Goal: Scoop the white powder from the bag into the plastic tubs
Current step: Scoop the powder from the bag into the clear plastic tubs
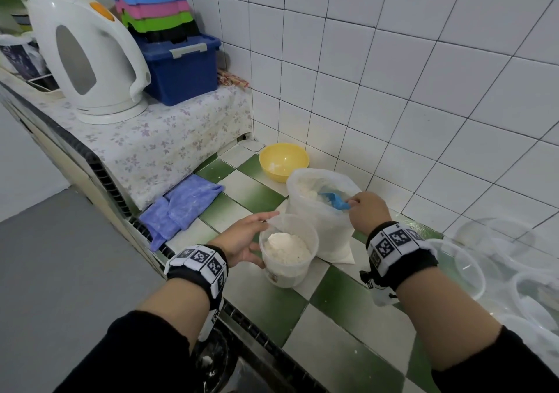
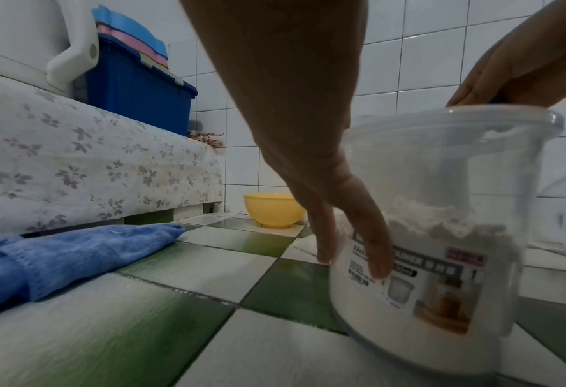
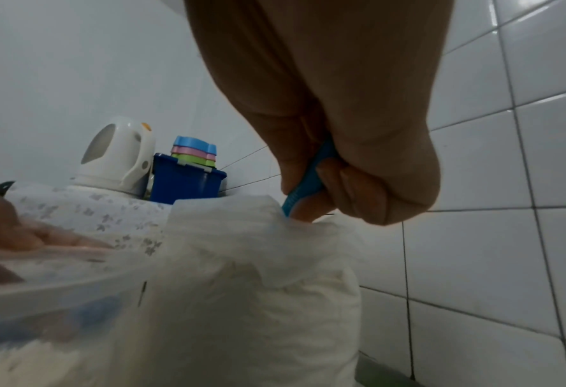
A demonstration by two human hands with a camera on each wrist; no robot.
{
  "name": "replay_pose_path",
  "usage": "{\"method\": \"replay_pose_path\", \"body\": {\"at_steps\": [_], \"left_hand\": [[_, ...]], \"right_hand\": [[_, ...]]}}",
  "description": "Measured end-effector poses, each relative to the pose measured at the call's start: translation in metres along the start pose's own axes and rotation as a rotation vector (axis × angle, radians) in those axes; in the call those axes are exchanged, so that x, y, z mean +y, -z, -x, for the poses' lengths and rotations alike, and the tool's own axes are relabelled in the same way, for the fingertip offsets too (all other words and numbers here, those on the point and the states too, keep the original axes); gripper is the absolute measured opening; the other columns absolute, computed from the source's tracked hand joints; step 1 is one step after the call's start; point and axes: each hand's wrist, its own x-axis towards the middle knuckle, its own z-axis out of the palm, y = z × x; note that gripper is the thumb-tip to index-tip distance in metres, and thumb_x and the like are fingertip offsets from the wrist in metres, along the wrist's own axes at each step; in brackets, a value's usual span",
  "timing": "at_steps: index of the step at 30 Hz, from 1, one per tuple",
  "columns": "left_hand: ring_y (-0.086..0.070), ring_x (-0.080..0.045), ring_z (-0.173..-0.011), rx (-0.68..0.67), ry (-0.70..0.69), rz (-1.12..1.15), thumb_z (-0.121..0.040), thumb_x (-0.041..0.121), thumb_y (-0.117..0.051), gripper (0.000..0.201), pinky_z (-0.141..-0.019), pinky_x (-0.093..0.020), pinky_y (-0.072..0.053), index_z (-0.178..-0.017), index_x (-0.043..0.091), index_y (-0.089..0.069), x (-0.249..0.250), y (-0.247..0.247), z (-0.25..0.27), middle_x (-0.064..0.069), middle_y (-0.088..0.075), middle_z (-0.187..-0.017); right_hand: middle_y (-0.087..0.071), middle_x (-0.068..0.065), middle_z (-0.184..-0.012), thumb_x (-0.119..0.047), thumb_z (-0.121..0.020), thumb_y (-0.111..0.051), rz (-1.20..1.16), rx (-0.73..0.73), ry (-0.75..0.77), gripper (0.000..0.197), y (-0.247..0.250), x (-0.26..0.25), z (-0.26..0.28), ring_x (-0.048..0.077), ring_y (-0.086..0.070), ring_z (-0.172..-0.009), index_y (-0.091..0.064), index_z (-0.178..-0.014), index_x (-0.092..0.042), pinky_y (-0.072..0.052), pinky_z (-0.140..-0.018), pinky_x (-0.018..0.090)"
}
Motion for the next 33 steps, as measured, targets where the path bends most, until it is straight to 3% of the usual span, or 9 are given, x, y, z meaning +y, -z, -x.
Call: {"method": "replay_pose_path", "body": {"at_steps": [4,8,12,20,24,28,33], "left_hand": [[-0.07,-0.031,-0.096,0.007,-0.011,0.014,-0.102,0.018,-0.046,0.033,-0.08,-0.059,-0.055,-0.13,0.03,-0.057,-0.004,0.0,0.002,-0.005,-0.065,-0.127],[-0.069,-0.032,-0.097,0.013,-0.017,0.026,-0.102,0.018,-0.045,0.032,-0.081,-0.06,-0.053,-0.128,0.03,-0.058,-0.005,-0.001,0.004,-0.005,-0.064,-0.127],[-0.069,-0.033,-0.091,0.008,-0.016,0.03,-0.102,0.017,-0.045,0.031,-0.068,-0.048,-0.058,-0.125,0.032,-0.06,-0.005,-0.003,0.006,-0.007,-0.063,-0.129],[-0.07,-0.032,-0.091,0.012,-0.014,0.038,-0.103,0.017,-0.044,0.031,-0.064,-0.045,-0.059,-0.124,0.034,-0.061,-0.005,-0.004,0.007,-0.005,-0.064,-0.127],[-0.07,-0.032,-0.091,0.018,-0.013,0.038,-0.104,0.018,-0.043,0.03,-0.065,-0.044,-0.059,-0.122,0.034,-0.061,-0.005,-0.006,0.009,-0.004,-0.064,-0.127],[-0.069,-0.034,-0.095,0.019,-0.007,0.052,-0.104,0.018,-0.043,0.031,-0.073,-0.05,-0.057,-0.124,0.033,-0.06,-0.006,-0.006,0.009,-0.004,-0.064,-0.127],[-0.069,-0.033,-0.093,0.019,-0.004,0.065,-0.103,0.017,-0.044,0.031,-0.07,-0.049,-0.058,-0.125,0.032,-0.061,-0.005,-0.007,0.009,-0.005,-0.065,-0.128]], "right_hand": [[-0.066,0.022,-0.105,-0.008,-0.095,-0.043,-0.22,-0.043,-0.073,0.029,0.002,0.008,0.004,0.023,-0.052,-0.079,-0.068,-0.109,0.001,-0.041,-0.068,0.027],[-0.067,0.019,-0.098,-0.009,-0.095,-0.046,-0.435,-0.015,-0.157,0.027,0.007,0.014,0.009,0.017,-0.049,-0.065,-0.066,-0.112,0.001,-0.035,-0.051,0.02],[-0.058,0.004,-0.071,-0.013,-0.097,-0.045,-0.567,0.011,-0.193,0.029,0.017,0.017,0.015,0.01,-0.042,-0.058,-0.065,-0.116,-0.005,-0.032,-0.052,0.021],[-0.061,0.006,-0.073,-0.017,-0.097,-0.046,-0.75,-0.025,-0.101,0.025,0.042,0.027,0.028,0.011,-0.041,-0.063,-0.069,-0.107,-0.012,-0.032,-0.062,0.024],[-0.06,0.007,-0.071,-0.015,-0.097,-0.047,-0.784,-0.125,-0.06,0.024,0.044,0.031,0.045,0.012,-0.037,-0.058,-0.07,-0.103,-0.011,-0.029,-0.056,0.023],[-0.06,0.007,-0.073,-0.015,-0.097,-0.046,-0.67,-0.254,-0.009,0.024,0.041,0.025,0.067,0.012,-0.043,-0.062,-0.07,-0.102,-0.013,-0.032,-0.058,0.021],[-0.058,0.001,-0.075,-0.016,-0.098,-0.044,-0.398,-0.233,0.091,0.024,0.021,0.005,0.082,0.013,-0.048,-0.069,-0.068,-0.103,-0.015,-0.038,-0.06,0.023]]}}
